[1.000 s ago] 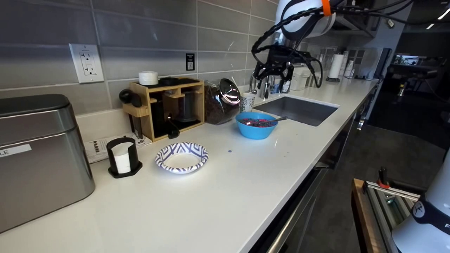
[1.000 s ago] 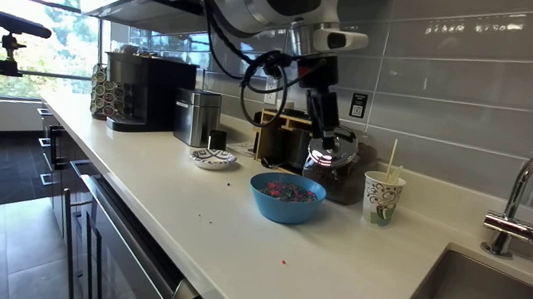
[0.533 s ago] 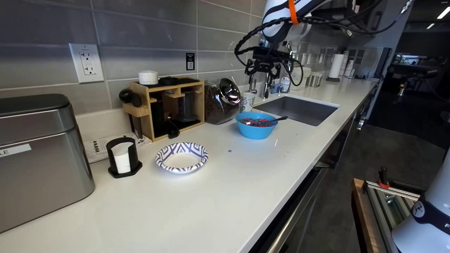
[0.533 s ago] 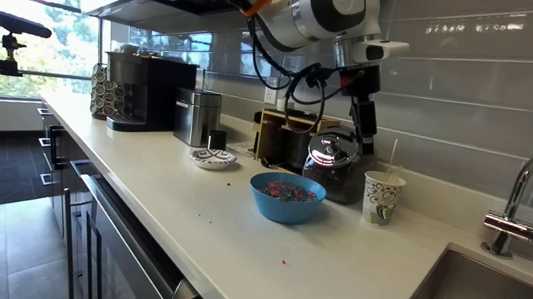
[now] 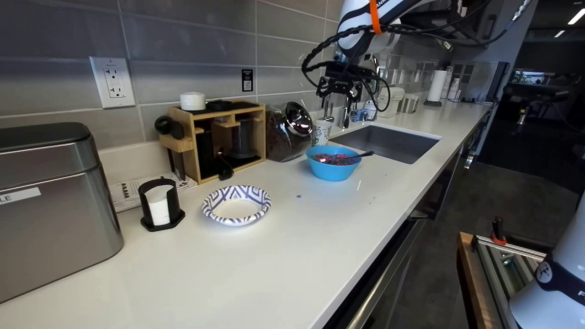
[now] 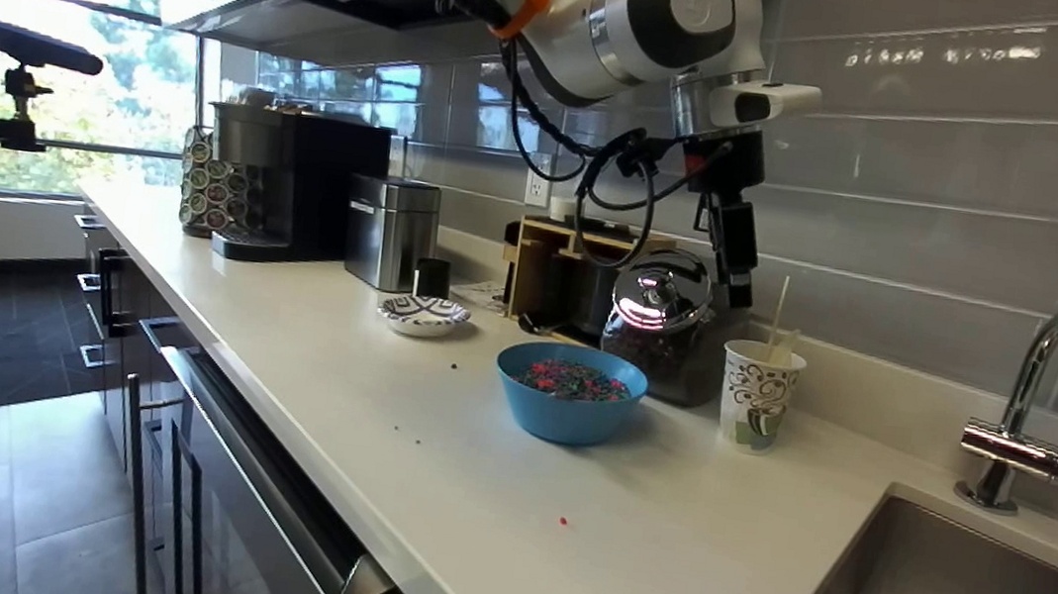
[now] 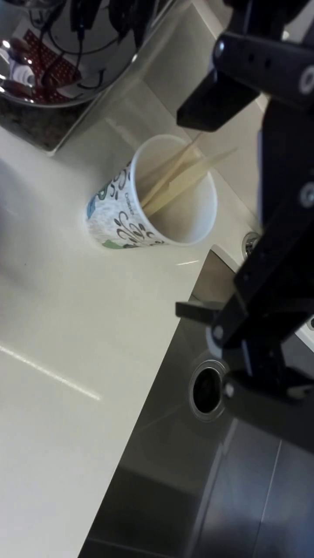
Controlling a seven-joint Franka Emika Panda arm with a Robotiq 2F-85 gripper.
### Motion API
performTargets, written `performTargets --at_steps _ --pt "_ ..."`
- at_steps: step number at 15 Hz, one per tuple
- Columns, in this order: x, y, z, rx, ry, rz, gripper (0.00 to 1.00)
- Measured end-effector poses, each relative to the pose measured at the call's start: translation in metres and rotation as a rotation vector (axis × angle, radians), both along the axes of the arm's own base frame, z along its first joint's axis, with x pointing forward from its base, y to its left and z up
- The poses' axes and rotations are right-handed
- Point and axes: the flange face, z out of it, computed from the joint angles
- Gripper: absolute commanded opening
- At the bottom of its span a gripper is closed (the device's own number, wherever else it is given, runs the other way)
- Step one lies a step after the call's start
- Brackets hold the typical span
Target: Remove the knife from the cup
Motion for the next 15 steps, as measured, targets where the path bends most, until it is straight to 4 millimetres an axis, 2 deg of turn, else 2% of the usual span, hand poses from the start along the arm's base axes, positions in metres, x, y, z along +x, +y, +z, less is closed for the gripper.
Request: performTargets --at_steps 5,8,10,11,12,15 --pt "0.012 -0.022 0.001 -0.030 -0.011 -0.036 1.00" --pt "0.026 -0.031 -0.004 -0.047 -0.009 -0.037 0.83" --pt "0.037 -0.035 -0.008 -0.052 -0.013 -0.040 0.80" --pt "0.042 -0.038 -0.010 -0.055 -0.017 -0.042 0.71" --pt "0.048 -0.040 -0.011 -0.056 -0.022 -0.045 0.76" --pt "0.063 -0.046 -0.017 -0.055 -0.036 -0.051 0.68"
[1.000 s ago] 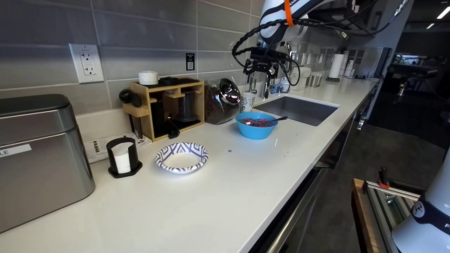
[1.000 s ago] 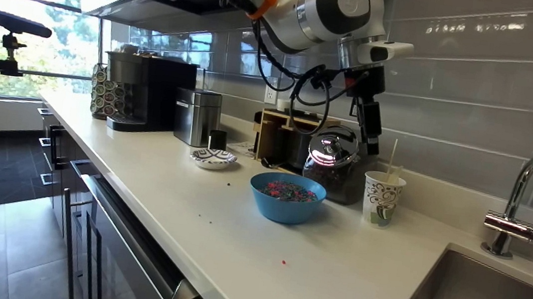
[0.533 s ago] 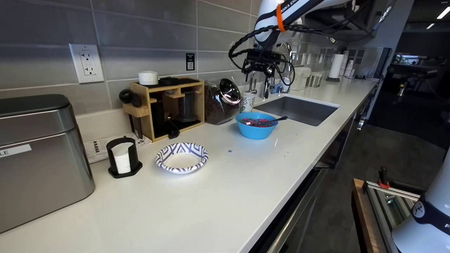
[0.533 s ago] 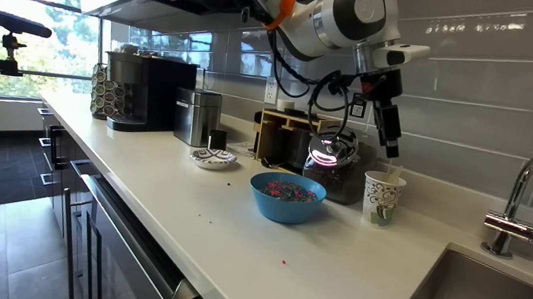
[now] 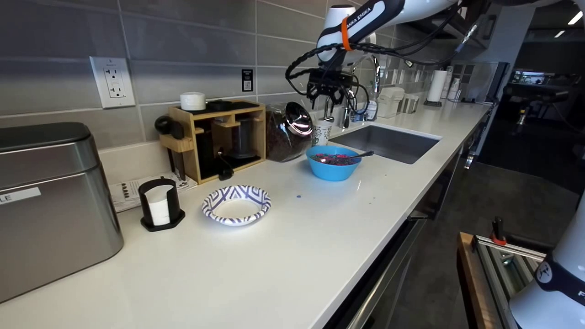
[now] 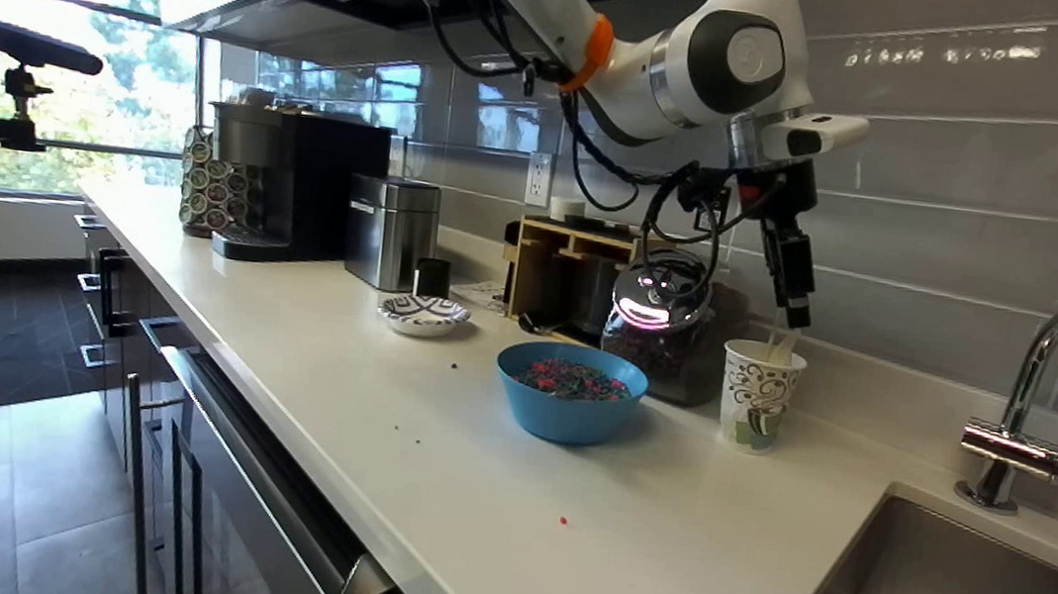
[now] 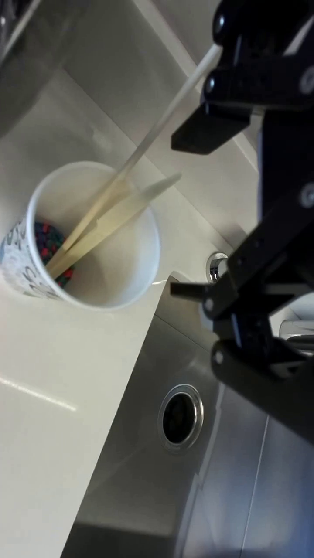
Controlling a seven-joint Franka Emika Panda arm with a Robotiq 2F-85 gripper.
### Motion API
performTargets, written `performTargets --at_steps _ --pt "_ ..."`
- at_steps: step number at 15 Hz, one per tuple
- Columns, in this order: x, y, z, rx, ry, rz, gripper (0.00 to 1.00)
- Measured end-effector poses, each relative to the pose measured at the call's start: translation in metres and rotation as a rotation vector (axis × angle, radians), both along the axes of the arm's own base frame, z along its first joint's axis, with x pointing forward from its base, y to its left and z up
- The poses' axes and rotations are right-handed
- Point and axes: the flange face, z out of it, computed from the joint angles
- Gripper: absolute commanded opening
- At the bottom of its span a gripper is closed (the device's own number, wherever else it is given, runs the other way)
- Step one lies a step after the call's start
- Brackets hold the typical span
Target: Remove the knife from the cup
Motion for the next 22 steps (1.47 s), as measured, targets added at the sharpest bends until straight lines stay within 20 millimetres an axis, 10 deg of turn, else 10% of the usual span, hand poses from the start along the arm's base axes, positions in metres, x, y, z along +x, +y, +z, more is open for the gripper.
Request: performTargets --at_steps 14,22 --pt "0.035 -0.016 -0.027 -0.014 -0.011 -0.001 0.40" --pt "0.034 -0.019 -0.028 -0.021 -0.002 0.012 0.49"
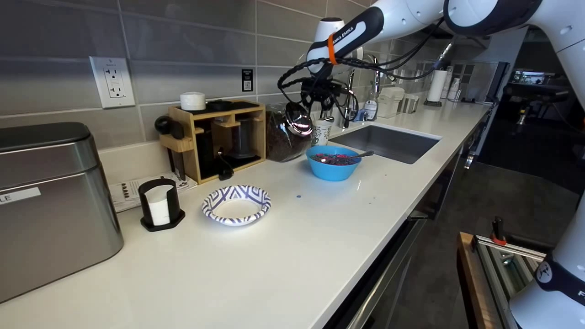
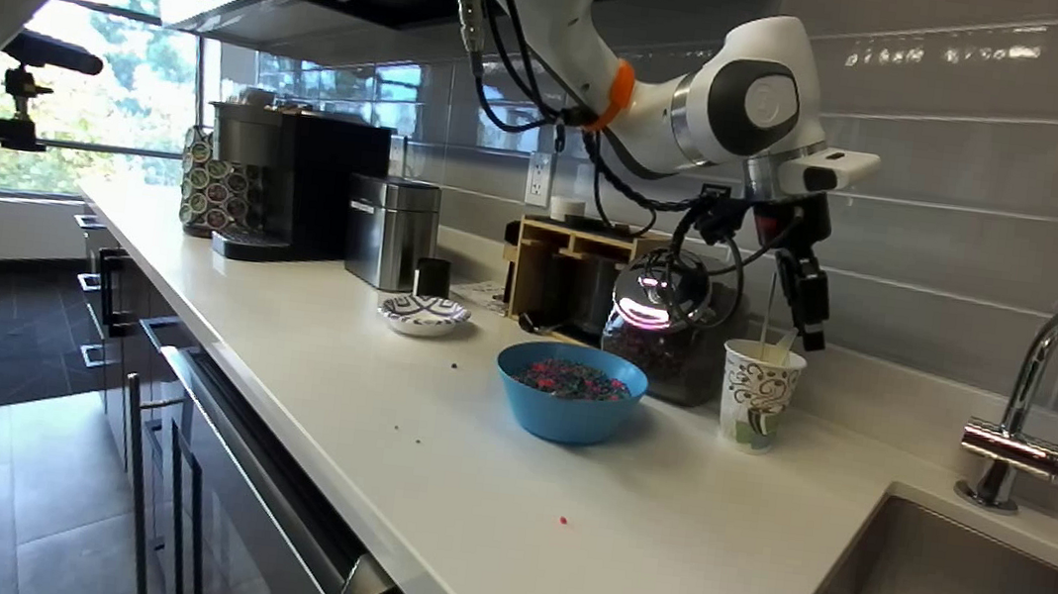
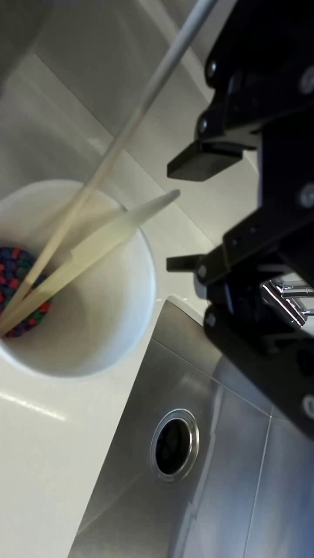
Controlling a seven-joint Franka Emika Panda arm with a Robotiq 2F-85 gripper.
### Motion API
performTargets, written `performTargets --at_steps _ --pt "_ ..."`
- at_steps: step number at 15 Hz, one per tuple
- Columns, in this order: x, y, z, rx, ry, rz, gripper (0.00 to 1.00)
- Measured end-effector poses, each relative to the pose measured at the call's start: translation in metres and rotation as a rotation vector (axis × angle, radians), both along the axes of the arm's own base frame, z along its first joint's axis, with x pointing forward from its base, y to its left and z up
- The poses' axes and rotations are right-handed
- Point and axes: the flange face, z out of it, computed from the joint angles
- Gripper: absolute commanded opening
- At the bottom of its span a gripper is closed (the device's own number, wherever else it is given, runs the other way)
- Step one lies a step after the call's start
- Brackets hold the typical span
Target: Remove the knife from the cup
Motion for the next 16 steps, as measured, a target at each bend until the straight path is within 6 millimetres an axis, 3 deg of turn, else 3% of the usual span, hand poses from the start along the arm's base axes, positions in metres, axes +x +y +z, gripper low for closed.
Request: performTargets --at_steps 5,9,16 --pt "-0.0007 0.0002 0.0055 -0.006 0.002 0.019 0.49" --pt "-0.0025 0.0006 0.0082 0.001 0.016 0.027 0.38" --pt "-0.0058 0.0021 0.0069 0.028 0.053 0.063 0.30"
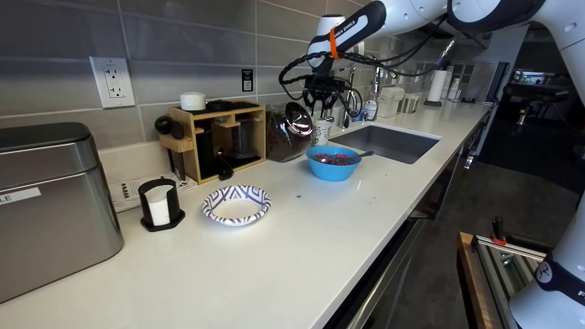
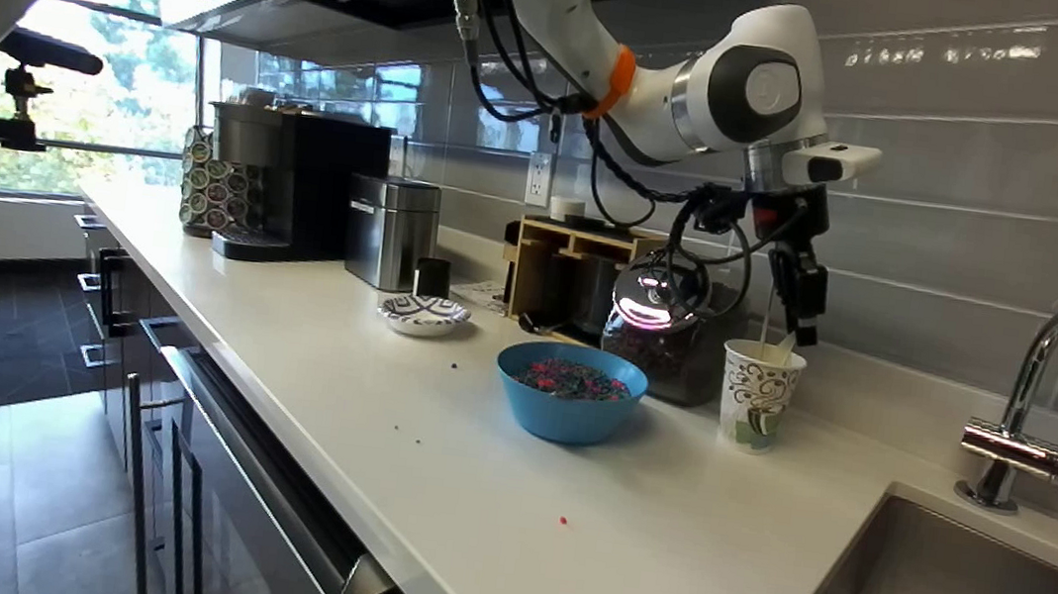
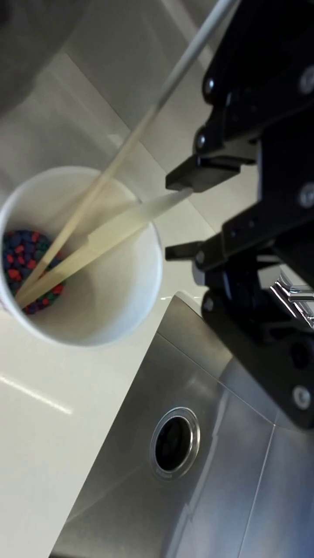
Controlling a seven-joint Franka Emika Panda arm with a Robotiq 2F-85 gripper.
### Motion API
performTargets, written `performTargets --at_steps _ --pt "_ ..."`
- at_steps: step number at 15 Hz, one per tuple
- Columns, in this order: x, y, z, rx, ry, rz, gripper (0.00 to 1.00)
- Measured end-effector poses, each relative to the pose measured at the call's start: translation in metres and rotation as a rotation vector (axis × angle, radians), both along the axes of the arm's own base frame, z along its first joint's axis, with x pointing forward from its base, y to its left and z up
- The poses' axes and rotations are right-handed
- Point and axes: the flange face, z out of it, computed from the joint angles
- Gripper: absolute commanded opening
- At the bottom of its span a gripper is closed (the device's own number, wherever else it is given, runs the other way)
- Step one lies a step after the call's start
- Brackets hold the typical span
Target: Remove the knife from the cup
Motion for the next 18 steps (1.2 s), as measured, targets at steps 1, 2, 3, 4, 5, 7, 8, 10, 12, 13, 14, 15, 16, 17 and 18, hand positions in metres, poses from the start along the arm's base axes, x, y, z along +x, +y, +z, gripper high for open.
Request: performTargets --at_steps 1,2,3,4,5,7,8,10,12,13,14,15,16,17,18 --pt "-0.0004 0.0003 -0.0004 0.002 0.006 0.005 0.28" --pt "-0.0009 0.0006 -0.0008 0.005 0.013 0.008 0.23" --pt "-0.0012 0.0010 -0.0011 0.008 0.019 0.011 0.22" --pt "-0.0017 0.0014 -0.0011 0.010 0.026 0.015 0.19" --pt "-0.0021 0.0017 -0.0008 0.012 0.030 0.019 0.10" --pt "-0.0027 0.0021 0.0010 0.012 0.033 0.025 0.11" --pt "-0.0028 0.0021 0.0019 0.011 0.033 0.028 0.13" --pt "-0.0031 0.0022 0.0034 0.010 0.033 0.033 0.12" --pt "-0.0033 0.0023 0.0041 0.009 0.034 0.037 0.13" --pt "-0.0034 0.0023 0.0041 0.009 0.034 0.038 0.14" --pt "-0.0035 0.0023 0.0038 0.009 0.036 0.041 0.14" --pt "-0.0037 0.0023 0.0034 0.009 0.037 0.044 0.15" --pt "-0.0039 0.0023 0.0029 0.009 0.040 0.049 0.14" --pt "-0.0041 0.0023 0.0023 0.009 0.042 0.053 0.14" --pt "-0.0043 0.0023 0.0017 0.009 0.045 0.057 0.11"
